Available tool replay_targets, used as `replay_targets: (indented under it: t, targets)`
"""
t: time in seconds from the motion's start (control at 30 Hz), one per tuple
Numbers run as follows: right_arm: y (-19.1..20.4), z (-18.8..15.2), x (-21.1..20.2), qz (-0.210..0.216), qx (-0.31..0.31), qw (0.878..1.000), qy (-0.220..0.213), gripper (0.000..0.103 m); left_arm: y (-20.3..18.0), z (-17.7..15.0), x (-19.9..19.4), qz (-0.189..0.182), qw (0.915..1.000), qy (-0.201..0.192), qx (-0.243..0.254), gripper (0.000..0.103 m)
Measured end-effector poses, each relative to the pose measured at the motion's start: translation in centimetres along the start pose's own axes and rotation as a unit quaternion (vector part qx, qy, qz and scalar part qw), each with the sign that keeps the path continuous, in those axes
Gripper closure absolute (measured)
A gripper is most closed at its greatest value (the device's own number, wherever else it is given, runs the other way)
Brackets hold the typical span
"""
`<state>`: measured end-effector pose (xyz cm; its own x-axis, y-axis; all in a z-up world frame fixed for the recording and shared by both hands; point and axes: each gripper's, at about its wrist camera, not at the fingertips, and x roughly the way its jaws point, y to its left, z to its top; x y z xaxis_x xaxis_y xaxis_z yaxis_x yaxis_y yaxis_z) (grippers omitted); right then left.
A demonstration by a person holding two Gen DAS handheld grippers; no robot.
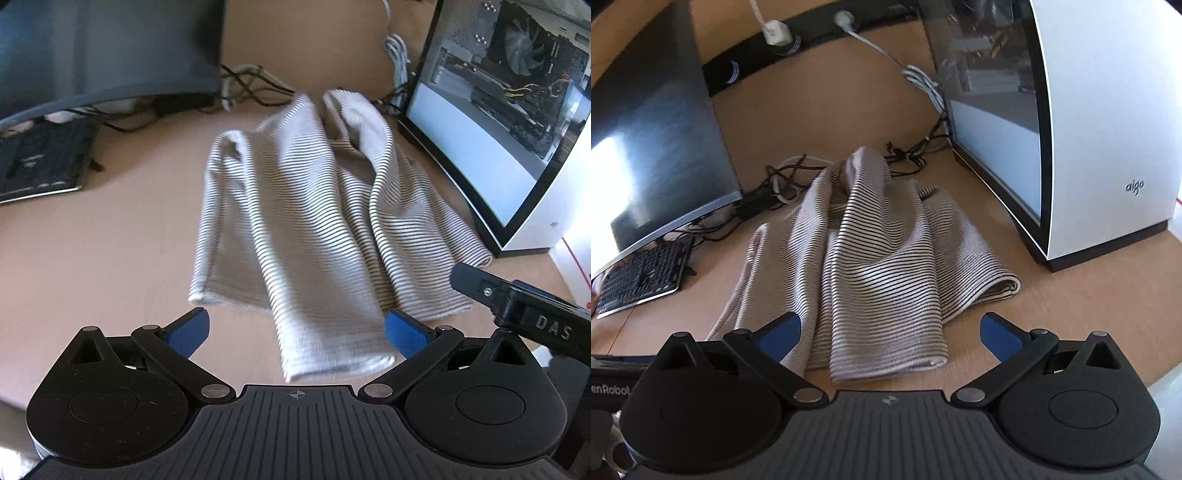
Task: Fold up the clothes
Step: 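Move both tools down onto the striped shirt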
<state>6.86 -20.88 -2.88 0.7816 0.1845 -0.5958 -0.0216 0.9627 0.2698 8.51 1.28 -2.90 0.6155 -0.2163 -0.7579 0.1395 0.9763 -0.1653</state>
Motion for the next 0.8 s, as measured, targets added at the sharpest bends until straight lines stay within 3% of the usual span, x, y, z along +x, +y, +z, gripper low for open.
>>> replay_targets:
  t: [0.2, 0.3, 0.47, 0.53, 0.63, 0.8]
  targets:
    - [0.6, 2.2, 3.2, -0.017, 0.041, 0.999, 0.017, 0.000, 1.9, 3.6, 3.7, -0.058, 0.9978, 0.026, 0.018, 0.000]
    - [1.0, 4.2, 5.3, -0.001, 0.062, 0.998, 0.030, 0.000, 2.9, 5.6, 5.7, -0.088, 0.9949, 0.032, 0.037, 0.000]
    - [2.4, 7.5, 10.5, -0.020, 0.055, 0.996, 0.060, 0.000, 4.5, 8.2, 9.5, -0.141, 0.9873, 0.060, 0.041, 0.000]
    - [2.8, 7.9, 12.6, -0.024, 0.060, 0.995, 0.077, 0.000, 5.0, 8.8, 10.8, -0.157, 0.9840, 0.078, 0.031, 0.000]
    - [2.3, 7.9, 15.3, -0.020, 0.122, 0.987, 0.100, 0.000, 5.1, 9.2, 11.7, -0.179, 0.9799, 0.077, 0.042, 0.000]
    - [2.6, 7.4, 15.8, -0.025, 0.130, 0.988, 0.083, 0.000, 4.9, 9.5, 12.5, -0.187, 0.9785, 0.067, 0.054, 0.000]
